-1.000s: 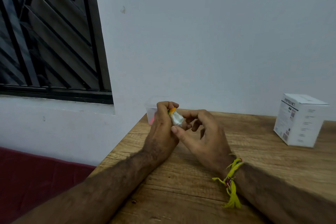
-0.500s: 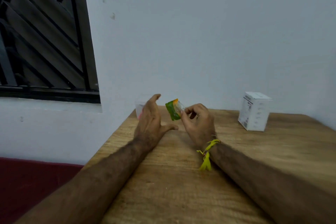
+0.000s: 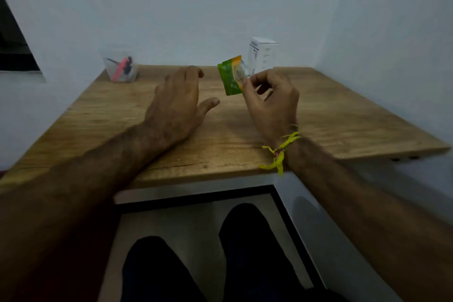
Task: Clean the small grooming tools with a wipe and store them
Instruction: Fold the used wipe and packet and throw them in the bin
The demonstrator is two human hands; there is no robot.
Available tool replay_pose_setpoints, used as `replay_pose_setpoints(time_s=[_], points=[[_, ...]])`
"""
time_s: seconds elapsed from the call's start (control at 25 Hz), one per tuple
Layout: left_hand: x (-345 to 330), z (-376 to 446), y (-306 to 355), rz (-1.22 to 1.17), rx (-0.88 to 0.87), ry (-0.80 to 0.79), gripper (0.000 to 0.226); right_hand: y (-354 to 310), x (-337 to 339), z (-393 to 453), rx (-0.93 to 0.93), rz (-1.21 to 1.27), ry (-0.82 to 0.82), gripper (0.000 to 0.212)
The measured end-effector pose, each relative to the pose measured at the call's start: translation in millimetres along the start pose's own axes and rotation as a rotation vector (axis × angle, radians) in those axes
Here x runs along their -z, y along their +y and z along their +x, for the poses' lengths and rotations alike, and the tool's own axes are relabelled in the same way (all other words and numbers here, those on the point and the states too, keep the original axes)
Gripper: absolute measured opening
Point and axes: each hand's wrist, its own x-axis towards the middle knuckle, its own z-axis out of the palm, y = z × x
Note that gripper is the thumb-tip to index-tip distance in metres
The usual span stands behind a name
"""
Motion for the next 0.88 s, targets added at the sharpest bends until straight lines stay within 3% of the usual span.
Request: replay_pose_setpoints(time_s=[0.12, 0.28, 0.4, 0.48, 0.68, 0.8, 0.88], points=[[5, -19, 36, -0.104, -0.032, 0.023, 0.051, -10, 29, -9, -0.066, 0.025, 0.096, 0.011], [-10, -47, 108, -0.207, -0.308, 0.176, 0.038, -14, 90, -29, -0.131, 0.028, 0.282, 0.011], [-62, -90, 159, -0.252, -0.502, 0.421, 0.022, 6, 154, -75, -0.151, -0.047, 0.367, 0.014], [-111, -117, 178, -0.340, -0.533, 0.450, 0.020, 27, 192, -111, -0.187, -0.150, 0.413, 0.016], [-219, -171, 220, -0.352, -0.454, -0.052, 0.026, 108, 266, -230, -0.484, -0.428, 0.406, 0.016], [-258, -198, 233, -0.210, -0.607, -0.409, 0.048, 151, 296, -323, -0.799, -0.611, 0.197, 0.021], [-275, -209, 233, -0.158, -0.636, -0.627, 0.062, 165, 309, -382, -1.045, -0.728, -0.016, 0.047]])
